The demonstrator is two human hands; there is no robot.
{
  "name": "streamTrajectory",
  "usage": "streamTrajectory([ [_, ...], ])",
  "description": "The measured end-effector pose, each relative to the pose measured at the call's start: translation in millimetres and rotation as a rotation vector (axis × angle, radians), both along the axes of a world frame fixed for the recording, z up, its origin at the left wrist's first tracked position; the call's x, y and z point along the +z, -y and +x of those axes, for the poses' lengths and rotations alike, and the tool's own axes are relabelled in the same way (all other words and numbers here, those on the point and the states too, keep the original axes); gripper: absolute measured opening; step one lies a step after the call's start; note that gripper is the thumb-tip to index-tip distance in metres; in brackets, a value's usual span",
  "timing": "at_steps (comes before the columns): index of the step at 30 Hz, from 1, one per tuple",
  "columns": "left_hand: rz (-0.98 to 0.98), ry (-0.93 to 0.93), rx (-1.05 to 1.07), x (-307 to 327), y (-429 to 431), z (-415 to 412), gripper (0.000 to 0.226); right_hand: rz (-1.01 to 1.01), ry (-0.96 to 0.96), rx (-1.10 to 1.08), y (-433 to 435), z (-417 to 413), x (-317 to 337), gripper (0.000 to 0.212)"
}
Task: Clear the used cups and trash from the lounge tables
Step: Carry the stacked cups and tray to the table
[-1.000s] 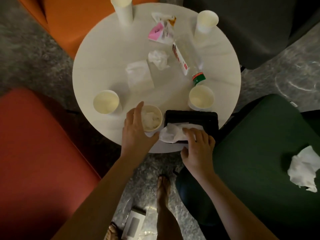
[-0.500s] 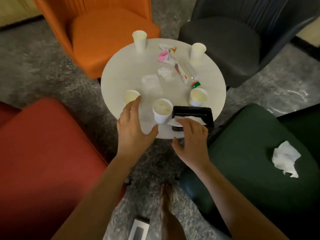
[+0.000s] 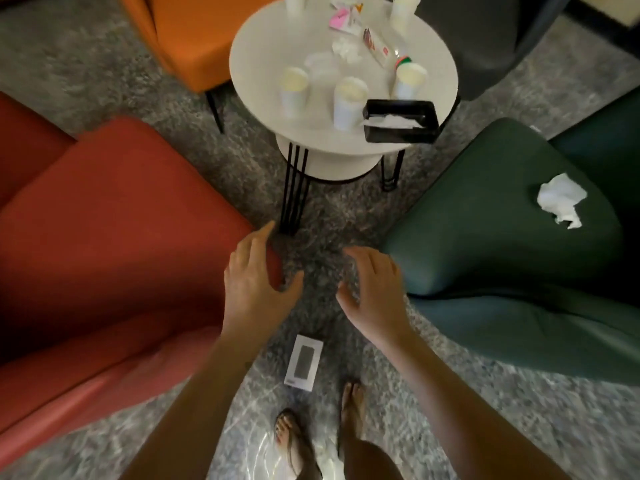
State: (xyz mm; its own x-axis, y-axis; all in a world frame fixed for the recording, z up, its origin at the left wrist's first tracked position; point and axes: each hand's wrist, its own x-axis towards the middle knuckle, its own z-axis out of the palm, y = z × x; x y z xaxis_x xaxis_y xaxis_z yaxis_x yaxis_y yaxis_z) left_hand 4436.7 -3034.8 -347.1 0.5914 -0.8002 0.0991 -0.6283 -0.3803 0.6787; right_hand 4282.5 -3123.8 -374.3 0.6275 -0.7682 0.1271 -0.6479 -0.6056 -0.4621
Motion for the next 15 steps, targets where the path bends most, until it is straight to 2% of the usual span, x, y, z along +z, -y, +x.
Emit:
streamTrajectory([
  [7, 0.041, -0.039, -0.05, -78.3, -29.1, -49.9, 0.066, 0.092, -0.072, 0.03, -20.2, -37.3, -79.3, 0.047],
  [11, 0.093, -0.032, -0.025, -163.1, -30.1, -63.8, 0.067, 0.118, -0.042, 0.061, -12.2, -37.0, -159.3, 0.048],
  [15, 0.193, -0.101, 0.011, -262.8, -36.3, -72.2, 0.07, 0.168, -0.02, 0.098, -10.9, -33.1, -252.2, 0.048],
])
